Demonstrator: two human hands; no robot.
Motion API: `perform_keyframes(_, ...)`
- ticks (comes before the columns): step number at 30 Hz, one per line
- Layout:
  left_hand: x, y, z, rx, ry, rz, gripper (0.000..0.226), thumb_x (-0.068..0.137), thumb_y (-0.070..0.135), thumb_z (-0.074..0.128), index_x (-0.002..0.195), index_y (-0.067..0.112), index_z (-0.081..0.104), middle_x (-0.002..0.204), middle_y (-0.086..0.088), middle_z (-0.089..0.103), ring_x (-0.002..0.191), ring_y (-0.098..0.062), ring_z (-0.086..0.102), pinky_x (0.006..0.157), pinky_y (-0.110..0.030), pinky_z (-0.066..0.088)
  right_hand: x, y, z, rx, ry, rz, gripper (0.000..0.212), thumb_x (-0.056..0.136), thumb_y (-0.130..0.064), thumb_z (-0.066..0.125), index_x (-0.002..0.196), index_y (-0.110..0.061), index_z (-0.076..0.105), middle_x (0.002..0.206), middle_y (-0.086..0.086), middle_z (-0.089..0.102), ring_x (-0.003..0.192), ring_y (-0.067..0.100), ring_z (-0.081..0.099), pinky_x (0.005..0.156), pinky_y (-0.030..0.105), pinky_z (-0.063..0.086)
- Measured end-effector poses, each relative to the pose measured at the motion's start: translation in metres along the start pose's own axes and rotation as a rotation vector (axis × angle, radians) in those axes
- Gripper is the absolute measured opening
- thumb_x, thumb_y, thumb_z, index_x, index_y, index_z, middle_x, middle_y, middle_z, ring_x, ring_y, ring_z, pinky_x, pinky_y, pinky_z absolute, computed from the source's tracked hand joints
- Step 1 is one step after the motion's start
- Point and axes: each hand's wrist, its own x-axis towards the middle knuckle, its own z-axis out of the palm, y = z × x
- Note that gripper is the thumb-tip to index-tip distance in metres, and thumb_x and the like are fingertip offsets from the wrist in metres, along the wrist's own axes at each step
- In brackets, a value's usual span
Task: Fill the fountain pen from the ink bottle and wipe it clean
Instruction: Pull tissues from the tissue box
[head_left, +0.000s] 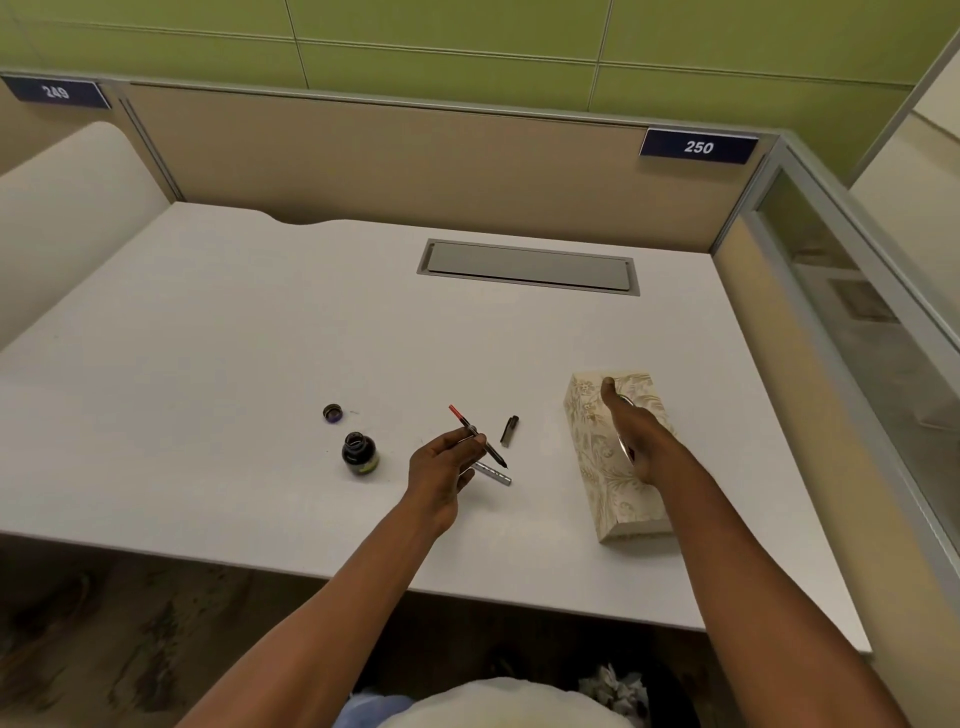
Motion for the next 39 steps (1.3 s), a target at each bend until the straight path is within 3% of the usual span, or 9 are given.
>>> perform_keyframes(5,0.003,-0.002,0.001,-0.011,0.000,-0.012,0.018,0.083,0.007,0.077,0.098,0.016,0.075,0.098,-0.001,0.076,0.088,-0.010,0.072,0.086,-0.030,0.045,0.006,-0.006,-0.003,0.065,-0.084,0.079,0.083,0.096,-0.072,0.030,0.161,-0.025,0.005,0.169,0.001,0.001,0.156,0.020,0.001,0.124,0.047,0.000)
perform_keyframes(11,0.007,-0.005,0.004,-0.021,-0.006,-0.021,0.020,0.082,0.007,0.077,0.101,0.015,0.075,0.099,-0.001,0.076,0.085,-0.008,0.073,0.085,-0.029,0.045,0.014,-0.013,-0.007,0.010,-0.108,0.217,0.090,0.093,-0.077,0.023,0.160,-0.022,-0.004,0.169,0.007,-0.009,0.155,0.028,-0.009,0.120,0.055,-0.009)
perform_keyframes(15,0.009,-0.005,0.005,-0.033,-0.001,-0.020,0.021,0.083,0.007,0.077,0.103,0.014,0.075,0.098,0.000,0.077,0.084,-0.007,0.074,0.086,-0.029,0.045,0.019,-0.014,-0.002,-0.060,-0.068,0.242,0.090,0.094,-0.076,0.026,0.160,-0.023,0.000,0.169,0.009,-0.006,0.156,0.031,-0.005,0.121,0.056,-0.003)
perform_keyframes(20,0.012,-0.004,0.005,-0.046,0.003,-0.025,0.024,0.083,0.007,0.077,0.105,0.013,0.074,0.097,0.000,0.077,0.091,-0.011,0.072,0.085,-0.029,0.045,0.023,-0.013,0.003,-0.106,0.005,0.176,0.074,0.101,-0.064,0.025,0.161,-0.024,0.007,0.169,0.010,0.003,0.155,0.032,0.005,0.121,0.055,0.009)
perform_keyframes(24,0.015,-0.004,0.005,-0.041,0.002,-0.025,0.021,0.083,0.007,0.076,0.103,0.015,0.075,0.099,0.001,0.077,0.090,-0.010,0.073,0.085,-0.030,0.045,0.030,-0.010,0.007,-0.116,0.059,0.171,0.075,0.102,-0.061,0.032,0.159,-0.014,0.018,0.167,0.014,0.016,0.153,0.033,0.019,0.121,0.048,0.018)
perform_keyframes(27,0.016,-0.002,0.006,-0.045,0.005,-0.025,0.019,0.083,0.007,0.076,0.100,0.016,0.075,0.098,0.001,0.077,0.090,-0.010,0.074,0.086,-0.030,0.045,0.029,-0.008,0.012,-0.090,0.089,0.192,0.076,0.101,-0.061,0.031,0.160,-0.015,0.015,0.167,0.012,0.014,0.153,0.031,0.017,0.121,0.047,0.017)
perform_keyframes(30,0.017,-0.002,0.005,-0.048,0.005,-0.025,0.020,0.083,0.007,0.077,0.102,0.015,0.075,0.095,0.002,0.078,0.090,-0.010,0.073,0.086,-0.030,0.045,0.033,-0.003,0.016,-0.128,0.127,0.138,0.075,0.100,-0.061,0.035,0.158,-0.016,0.024,0.164,0.013,0.025,0.149,0.033,0.028,0.121,0.046,0.025)
perform_keyframes(35,0.017,-0.002,0.006,-0.052,-0.001,-0.027,0.022,0.082,0.007,0.077,0.104,0.014,0.075,0.094,0.002,0.078,0.084,-0.007,0.074,0.087,-0.031,0.045,0.034,0.011,0.018,-0.292,0.271,0.003,0.077,0.098,-0.061,0.042,0.159,-0.018,0.022,0.160,0.010,0.036,0.144,0.033,0.038,0.113,0.043,0.038)
perform_keyframes(39,0.017,-0.001,0.005,-0.047,0.005,-0.027,0.021,0.083,0.008,0.077,0.102,0.014,0.074,0.095,0.001,0.078,0.087,-0.008,0.074,0.086,-0.030,0.045,0.032,0.021,0.023,-0.482,0.453,-0.089,0.070,0.099,-0.058,0.042,0.149,-0.008,0.043,0.143,0.021,0.054,0.134,0.039,0.047,0.104,0.044,0.043)
